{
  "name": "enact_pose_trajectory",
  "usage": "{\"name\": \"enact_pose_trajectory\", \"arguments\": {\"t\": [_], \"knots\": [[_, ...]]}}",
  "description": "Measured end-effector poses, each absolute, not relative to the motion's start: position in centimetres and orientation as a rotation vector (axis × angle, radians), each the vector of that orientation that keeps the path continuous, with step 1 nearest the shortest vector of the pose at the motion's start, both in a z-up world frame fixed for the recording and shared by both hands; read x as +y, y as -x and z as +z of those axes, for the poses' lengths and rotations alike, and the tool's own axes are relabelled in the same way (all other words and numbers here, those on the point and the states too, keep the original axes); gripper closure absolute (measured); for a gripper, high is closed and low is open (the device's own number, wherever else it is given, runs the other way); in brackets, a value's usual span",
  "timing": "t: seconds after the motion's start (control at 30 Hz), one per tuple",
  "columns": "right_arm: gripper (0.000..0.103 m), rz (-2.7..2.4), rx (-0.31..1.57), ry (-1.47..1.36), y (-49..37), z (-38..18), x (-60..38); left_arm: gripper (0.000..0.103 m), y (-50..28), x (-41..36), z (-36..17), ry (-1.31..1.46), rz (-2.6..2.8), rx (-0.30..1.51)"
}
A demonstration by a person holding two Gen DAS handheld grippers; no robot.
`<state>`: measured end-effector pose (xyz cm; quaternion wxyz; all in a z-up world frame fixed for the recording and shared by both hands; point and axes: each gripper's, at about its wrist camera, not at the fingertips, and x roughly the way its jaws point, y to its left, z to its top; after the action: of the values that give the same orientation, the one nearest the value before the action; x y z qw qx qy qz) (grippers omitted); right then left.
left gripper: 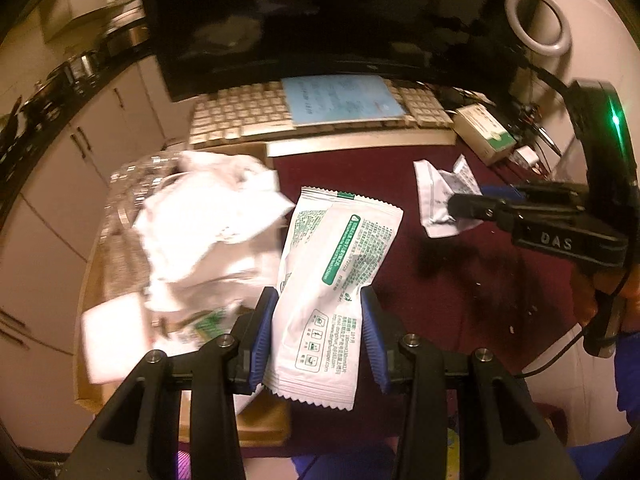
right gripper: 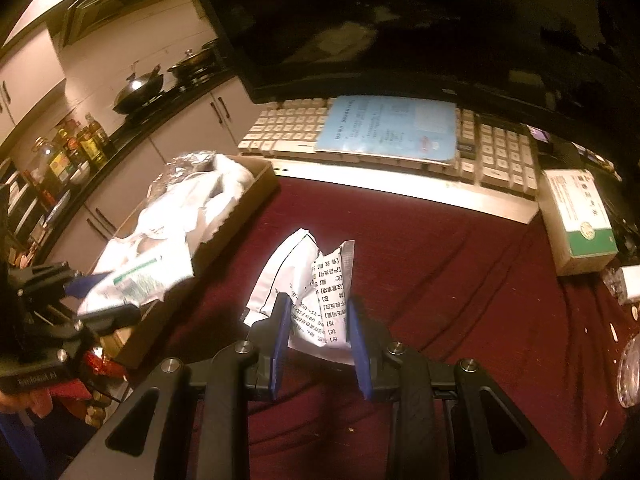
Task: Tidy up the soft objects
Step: 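Carry the white-green sachet and receipt over the cardboard box with both tools, then open left tool to drop the sachet while right tool releases the receipt in the box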
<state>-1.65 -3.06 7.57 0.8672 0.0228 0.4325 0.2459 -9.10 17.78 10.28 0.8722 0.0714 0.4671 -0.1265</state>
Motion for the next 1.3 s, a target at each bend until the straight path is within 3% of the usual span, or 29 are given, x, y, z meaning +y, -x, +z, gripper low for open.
{"name": "enact_pose_trajectory", "arguments": {"t": [0.63, 1.1, 1.17, 1.3], "knots": [[0.073, 0.739, 0.871, 0.049, 3.8, 10.8, 8.7, 0.063, 7.6, 30.6, 9.1, -0.015, 0.008, 1.008], [0.072, 0.771, 0.959, 0.122, 1.5, 7.0, 16.7, 0.063, 5.8, 32.8, 6.8, 0.001, 0.050, 1.021], [0.071, 0.777, 0.959, 0.107, 1.3, 6.8, 16.6, 0.061, 5.8, 32.7, 6.8, 0.004, 0.053, 1.015], [0.066, 0.781, 0.943, 0.077, 1.3, 7.3, 16.4, 0.045, 6.0, 32.7, 7.1, 0.020, 0.048, 0.999]]}}
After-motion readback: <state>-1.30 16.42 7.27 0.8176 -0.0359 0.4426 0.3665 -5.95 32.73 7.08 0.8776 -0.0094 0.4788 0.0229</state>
